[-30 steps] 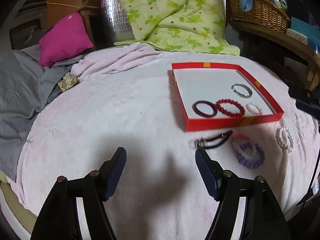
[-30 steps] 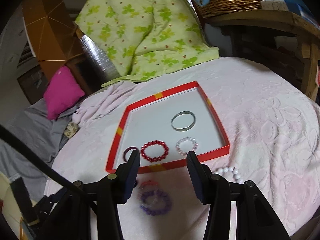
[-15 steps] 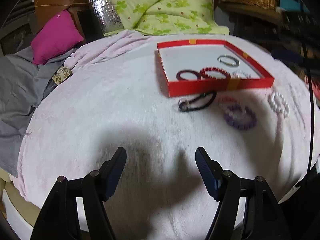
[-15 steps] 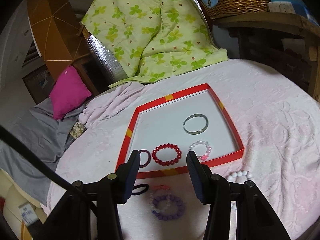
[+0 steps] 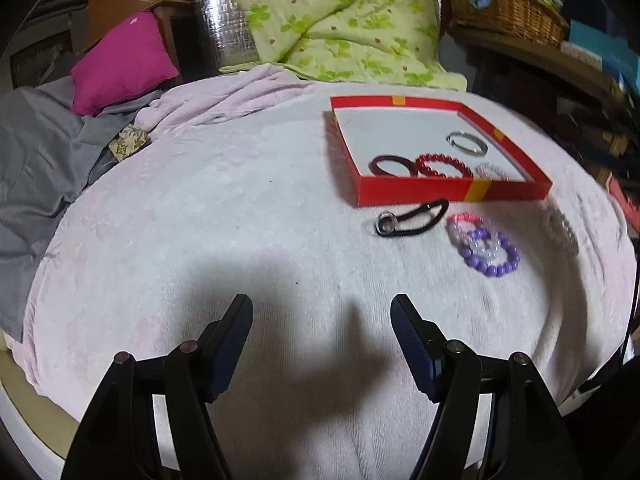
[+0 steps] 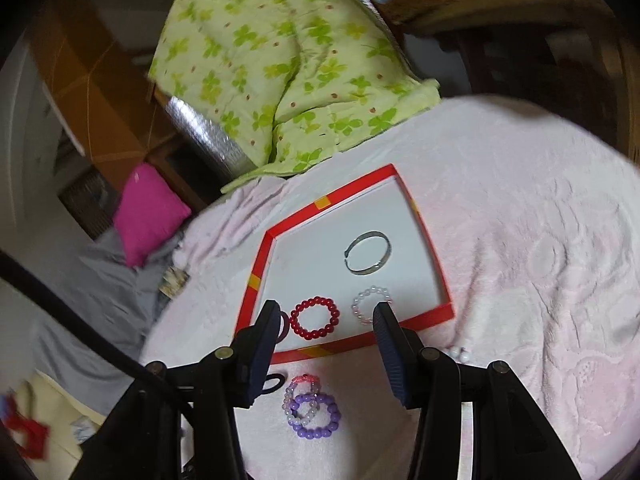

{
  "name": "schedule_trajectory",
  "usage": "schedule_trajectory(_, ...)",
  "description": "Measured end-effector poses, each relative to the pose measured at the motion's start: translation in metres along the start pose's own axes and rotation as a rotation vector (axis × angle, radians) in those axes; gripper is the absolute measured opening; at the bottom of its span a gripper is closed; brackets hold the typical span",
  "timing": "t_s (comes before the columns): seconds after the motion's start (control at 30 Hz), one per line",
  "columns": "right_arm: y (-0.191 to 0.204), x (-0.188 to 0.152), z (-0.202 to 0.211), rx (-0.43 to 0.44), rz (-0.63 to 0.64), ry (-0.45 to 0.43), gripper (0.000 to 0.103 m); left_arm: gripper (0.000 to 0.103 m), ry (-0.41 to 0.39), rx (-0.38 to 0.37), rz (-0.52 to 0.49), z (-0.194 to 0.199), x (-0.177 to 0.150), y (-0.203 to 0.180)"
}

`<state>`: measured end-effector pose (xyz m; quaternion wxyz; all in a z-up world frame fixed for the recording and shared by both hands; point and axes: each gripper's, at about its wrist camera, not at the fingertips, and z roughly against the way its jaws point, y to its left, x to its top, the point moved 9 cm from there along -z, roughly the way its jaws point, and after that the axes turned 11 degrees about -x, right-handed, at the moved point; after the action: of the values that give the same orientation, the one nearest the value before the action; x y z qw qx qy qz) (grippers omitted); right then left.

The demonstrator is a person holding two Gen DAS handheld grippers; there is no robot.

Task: Organize jewelry

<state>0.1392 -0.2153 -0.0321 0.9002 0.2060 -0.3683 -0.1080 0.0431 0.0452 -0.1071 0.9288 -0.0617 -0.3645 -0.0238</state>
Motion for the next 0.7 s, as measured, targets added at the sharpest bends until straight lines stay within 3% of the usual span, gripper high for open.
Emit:
schedule_trajectory(0.13,-0.039,0.005,0.004,0.053,-0.105,0.04,0.051,0.072,-0.029,-0.015,0.017,0.001,0.003,0.002)
schedule_trajectory(0.3,-0.074,0.002,0.006,0.063,-0.148,0.089,0.051,0.072,-0.052,-0.068,0.041,0.003,0.009,0.0)
schedule_trajectory(0.7,-0.113,-0.013,0.001,-0.015,-0.231,0.14,0.051,0.072,-0.072,-0.143,0.107,0.006,0.015,-0.001)
